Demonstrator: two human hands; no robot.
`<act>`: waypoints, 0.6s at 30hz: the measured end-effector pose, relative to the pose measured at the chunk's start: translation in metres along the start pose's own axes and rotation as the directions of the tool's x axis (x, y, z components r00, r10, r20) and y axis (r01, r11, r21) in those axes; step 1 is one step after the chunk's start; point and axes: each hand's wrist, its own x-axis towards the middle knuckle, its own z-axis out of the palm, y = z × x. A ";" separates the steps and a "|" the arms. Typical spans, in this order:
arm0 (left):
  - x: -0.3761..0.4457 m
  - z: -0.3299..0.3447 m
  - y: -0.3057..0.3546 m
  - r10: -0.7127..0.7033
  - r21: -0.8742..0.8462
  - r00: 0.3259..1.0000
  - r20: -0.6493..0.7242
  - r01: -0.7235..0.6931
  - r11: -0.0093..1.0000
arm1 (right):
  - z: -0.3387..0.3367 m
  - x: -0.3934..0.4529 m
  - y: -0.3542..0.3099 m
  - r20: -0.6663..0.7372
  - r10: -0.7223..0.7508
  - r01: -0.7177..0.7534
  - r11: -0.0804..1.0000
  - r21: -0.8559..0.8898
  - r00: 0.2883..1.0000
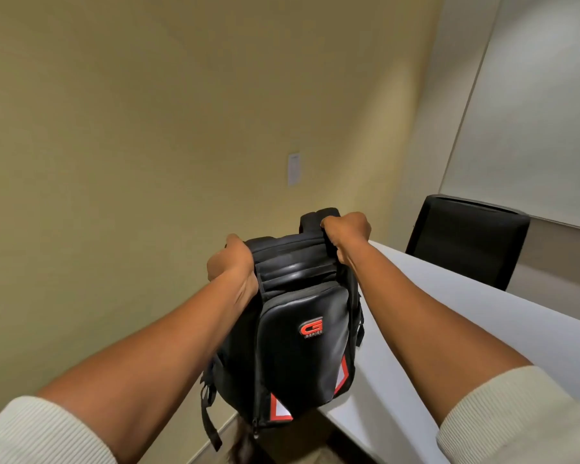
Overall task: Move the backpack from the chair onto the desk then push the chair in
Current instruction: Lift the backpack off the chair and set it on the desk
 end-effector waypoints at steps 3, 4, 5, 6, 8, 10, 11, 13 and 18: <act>0.024 0.036 -0.002 -0.037 -0.010 0.999 0.006 0.037 0.999 | 0.014 0.046 0.000 0.032 0.000 0.002 0.998 -0.069 0.999; 0.033 0.048 -0.002 -0.047 -0.011 0.999 0.008 0.047 0.999 | 0.019 0.061 0.000 0.042 0.002 0.002 0.995 -0.101 0.999; 0.042 0.060 -0.002 -0.055 -0.014 0.998 0.009 0.055 0.998 | 0.025 0.076 0.000 0.051 0.005 0.002 0.991 -0.132 0.999; 0.052 0.071 -0.002 -0.062 -0.020 0.998 0.005 0.062 0.998 | 0.031 0.090 0.000 0.057 0.006 0.003 0.987 -0.158 0.998; 0.072 0.092 -0.003 -0.068 -0.035 0.998 0.004 0.068 0.997 | 0.042 0.117 0.000 0.054 -0.004 0.014 0.981 -0.191 0.999; 0.092 0.113 -0.005 -0.069 -0.045 0.997 0.014 0.070 0.997 | 0.055 0.144 0.001 0.055 -0.022 0.032 0.978 -0.204 0.998; 0.103 0.122 -0.005 -0.077 -0.049 0.997 0.019 0.078 0.996 | 0.063 0.157 0.000 0.058 -0.025 0.036 0.977 -0.209 0.998; 0.124 0.140 -0.004 -0.104 -0.068 0.994 0.035 0.106 0.992 | 0.079 0.180 0.000 0.064 -0.022 0.035 0.979 -0.203 0.998; 0.167 0.187 0.001 -0.136 -0.091 0.987 0.089 0.144 0.985 | 0.109 0.237 0.001 0.055 -0.014 0.021 0.990 -0.137 0.998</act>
